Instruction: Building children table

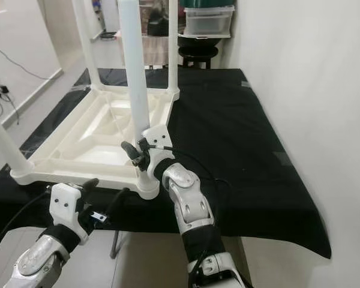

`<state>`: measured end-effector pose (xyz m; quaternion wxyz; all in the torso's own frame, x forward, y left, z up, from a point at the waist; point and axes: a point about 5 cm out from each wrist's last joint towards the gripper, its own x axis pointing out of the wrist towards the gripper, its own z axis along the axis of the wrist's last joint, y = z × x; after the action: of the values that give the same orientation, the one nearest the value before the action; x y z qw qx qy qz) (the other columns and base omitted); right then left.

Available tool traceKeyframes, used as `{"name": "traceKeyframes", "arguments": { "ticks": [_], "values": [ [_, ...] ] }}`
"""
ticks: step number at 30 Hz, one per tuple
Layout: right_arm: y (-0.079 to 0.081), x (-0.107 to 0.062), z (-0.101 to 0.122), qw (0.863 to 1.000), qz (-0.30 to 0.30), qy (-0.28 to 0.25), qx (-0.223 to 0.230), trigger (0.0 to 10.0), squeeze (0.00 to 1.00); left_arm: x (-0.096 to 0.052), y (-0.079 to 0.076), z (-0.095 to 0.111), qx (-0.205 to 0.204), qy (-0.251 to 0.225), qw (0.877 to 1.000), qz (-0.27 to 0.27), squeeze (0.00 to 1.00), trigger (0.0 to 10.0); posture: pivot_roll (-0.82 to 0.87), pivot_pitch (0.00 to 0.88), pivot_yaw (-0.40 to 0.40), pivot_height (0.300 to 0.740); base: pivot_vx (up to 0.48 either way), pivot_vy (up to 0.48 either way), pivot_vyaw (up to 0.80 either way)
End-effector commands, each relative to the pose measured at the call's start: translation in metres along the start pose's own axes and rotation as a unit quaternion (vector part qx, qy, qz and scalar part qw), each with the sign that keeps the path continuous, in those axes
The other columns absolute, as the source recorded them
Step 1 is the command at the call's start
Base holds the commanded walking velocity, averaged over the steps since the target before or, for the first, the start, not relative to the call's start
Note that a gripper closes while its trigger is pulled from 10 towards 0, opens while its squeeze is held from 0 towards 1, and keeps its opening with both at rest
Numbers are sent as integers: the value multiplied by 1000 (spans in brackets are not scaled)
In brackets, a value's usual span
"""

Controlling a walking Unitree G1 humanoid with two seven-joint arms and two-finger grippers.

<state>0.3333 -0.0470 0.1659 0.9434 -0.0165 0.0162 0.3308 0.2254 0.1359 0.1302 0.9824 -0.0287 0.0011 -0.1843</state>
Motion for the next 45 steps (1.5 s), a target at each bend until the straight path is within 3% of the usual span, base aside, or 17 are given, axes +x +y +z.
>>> {"name": "traceKeyframes", "arguments": {
  "ticks": [1,7,8,12,19,20,23,24,36,37,38,39,40,41,42,43,45],
  "values": [
    [5,-2,-20,998,10,40,37,10000,1000,-1,2,-3,-3,10,1000,2,0,10000,7,65,8,740,0,0,0],
    [1,11,1,994,107,-12,33,10000,1000,1,1,-4,-4,11,1000,0,0,10000,13,58,7,740,0,0,0],
    [2,7,6,983,183,-24,23,10000,0,1,-1,-5,-5,15,1000,-9,0,10000,15,51,0,740,0,0,0],
    [-5,-4,9,944,328,-12,-11,10000,0,1,-6,-7,-8,23,999,-27,0,10000,21,46,-5,740,0,0,0],
    [-22,3,7,927,371,38,-29,10000,0,0,-9,-9,-6,31,999,-36,0,10000,24,35,-9,740,0,0,0],
    [-25,7,11,927,374,35,-17,5216,0,0,-10,-10,-7,33,999,-41,0,10000,24,31,-10,740,0,0,0],
    [-26,8,13,926,377,32,-5,5216,0,1,-11,-10,-9,35,998,-44,0,10000,24,31,-10,740,0,0,0],
    [-27,8,14,923,383,29,-4,0,0,1,-11,-11,-10,36,998,-45,0,10000,23,30,-9,740,0,0,0],
    [-39,2,6,929,365,44,-40,0,0,-1,-12,-12,-16,38,998,-50,0,10000,15,38,-2,740,0,0,0],
    [-56,-3,3,961,263,56,-67,0,0,-7,-18,-14,-17,44,997,-57,0,10000,10,48,-27,740,0,0,0],
    [-56,-3,3,961,263,56,-67,0,0,-7,-18,-14,-17,44,997,-57,0,10000,10,48,-27,740,0,0,0],
    [-64,-2,1,985,151,46,-64,0,0,-11,-21,-16,-18,49,997,-61,0,10000,8,44,-35,740,0,0,0],
    [-64,-2,1,985,151,46,-64,0,0,-11,-21,-16,-18,49,997,-61,0,10000,8,44,-35,740,0,0,0],
    [-69,-19,-19,992,-125,35,-9,0,0,-19,-23,-21,-25,54,997,-56,0,10000,0,35,-39,740,0,0,0],
    [-69,-19,-19,992,-125,35,-9,0,0,-19,-23,-21,-25,54,997,-56,0,10000,0,35,-39,740,0,0,0],
    [-67,-34,-31,977,-207,45,10,0,0,-20,-23,-23,-29,55,997,-51,0,10000,2,31,-38,740,0,0,0],
    [-66,-45,-38,967,-248,53,18,0,0,-21,-23,-24,-31,56,997,-47,0,10000,2,31,-38,740,0,0,0]
  ]
}}
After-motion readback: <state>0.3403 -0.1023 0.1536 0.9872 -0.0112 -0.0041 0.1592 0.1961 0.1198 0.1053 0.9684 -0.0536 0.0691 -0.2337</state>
